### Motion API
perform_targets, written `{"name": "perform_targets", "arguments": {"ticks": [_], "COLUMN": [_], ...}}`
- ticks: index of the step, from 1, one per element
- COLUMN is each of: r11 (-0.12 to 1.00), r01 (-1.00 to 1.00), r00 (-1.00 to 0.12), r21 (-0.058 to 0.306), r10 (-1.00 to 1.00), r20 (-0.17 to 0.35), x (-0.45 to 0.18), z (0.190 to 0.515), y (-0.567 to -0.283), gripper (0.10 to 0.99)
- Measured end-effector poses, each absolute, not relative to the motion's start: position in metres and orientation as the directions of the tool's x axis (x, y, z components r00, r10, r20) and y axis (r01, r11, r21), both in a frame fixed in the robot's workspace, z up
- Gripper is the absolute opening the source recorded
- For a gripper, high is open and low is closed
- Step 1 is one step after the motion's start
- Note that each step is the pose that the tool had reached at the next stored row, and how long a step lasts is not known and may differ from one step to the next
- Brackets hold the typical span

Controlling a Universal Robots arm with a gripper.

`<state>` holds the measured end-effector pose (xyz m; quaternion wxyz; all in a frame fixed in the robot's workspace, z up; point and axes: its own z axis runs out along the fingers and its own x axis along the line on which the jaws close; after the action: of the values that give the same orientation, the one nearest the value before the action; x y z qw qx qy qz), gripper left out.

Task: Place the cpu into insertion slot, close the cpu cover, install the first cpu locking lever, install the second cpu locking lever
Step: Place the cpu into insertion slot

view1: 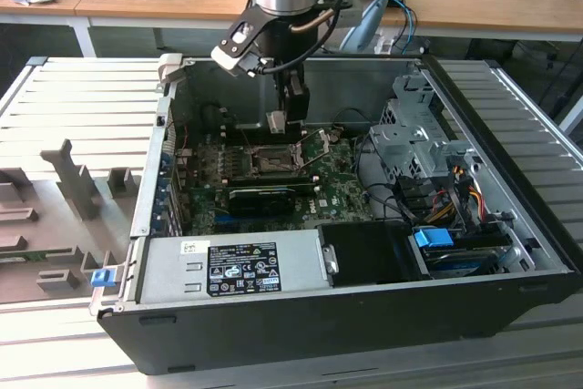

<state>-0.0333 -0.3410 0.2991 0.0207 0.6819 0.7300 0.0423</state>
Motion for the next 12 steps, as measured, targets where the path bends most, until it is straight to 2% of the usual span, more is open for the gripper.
{"name": "perform_targets", "arguments": {"ticks": [12], "r11": [0.043], "r01": [0.995], "r00": [-0.045], "r21": [0.09], "r10": [0.999], "r20": [0.028], "x": [-0.0356], "z": [0.2937], "y": [-0.341], "gripper": [0.533]}}
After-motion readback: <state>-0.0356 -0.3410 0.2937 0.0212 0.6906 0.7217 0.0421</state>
